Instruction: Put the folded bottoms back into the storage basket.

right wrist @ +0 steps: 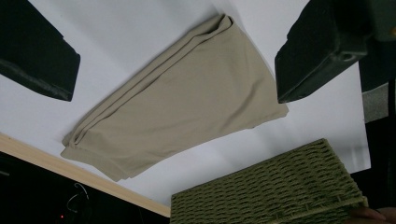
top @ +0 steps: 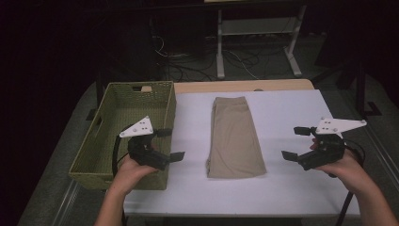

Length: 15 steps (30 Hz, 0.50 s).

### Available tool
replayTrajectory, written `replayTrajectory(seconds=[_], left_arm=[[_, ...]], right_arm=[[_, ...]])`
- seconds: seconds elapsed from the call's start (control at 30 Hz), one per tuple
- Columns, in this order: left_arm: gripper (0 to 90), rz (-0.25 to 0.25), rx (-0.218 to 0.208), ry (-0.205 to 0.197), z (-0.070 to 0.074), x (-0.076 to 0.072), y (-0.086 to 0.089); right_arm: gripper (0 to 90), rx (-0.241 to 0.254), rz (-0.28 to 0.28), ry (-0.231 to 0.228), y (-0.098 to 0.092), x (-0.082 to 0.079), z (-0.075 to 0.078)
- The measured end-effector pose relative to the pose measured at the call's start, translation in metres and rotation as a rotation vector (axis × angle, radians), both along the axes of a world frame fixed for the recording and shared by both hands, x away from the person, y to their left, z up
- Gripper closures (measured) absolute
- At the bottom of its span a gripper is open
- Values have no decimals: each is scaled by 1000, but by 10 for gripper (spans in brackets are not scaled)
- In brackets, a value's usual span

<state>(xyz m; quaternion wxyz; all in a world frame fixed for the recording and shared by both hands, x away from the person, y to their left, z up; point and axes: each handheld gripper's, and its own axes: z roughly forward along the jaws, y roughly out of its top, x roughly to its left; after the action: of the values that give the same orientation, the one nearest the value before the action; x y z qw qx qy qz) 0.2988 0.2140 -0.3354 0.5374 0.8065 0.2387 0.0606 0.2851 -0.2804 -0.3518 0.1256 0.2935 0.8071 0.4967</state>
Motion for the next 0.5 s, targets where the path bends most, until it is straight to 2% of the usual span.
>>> replayTrajectory(seconds=[0.2,0.3,0.5], left_arm=[[17,-5,-15,8,0,0,1],[45,-3,-9,0,0,0,1],[29,-7,-10,-1,0,0,0]], right_arm=[[0,0,5,4,-1,1,-2],[0,9,7,7,-1,1,-2],[0,5,22,16,2,-2,-6]])
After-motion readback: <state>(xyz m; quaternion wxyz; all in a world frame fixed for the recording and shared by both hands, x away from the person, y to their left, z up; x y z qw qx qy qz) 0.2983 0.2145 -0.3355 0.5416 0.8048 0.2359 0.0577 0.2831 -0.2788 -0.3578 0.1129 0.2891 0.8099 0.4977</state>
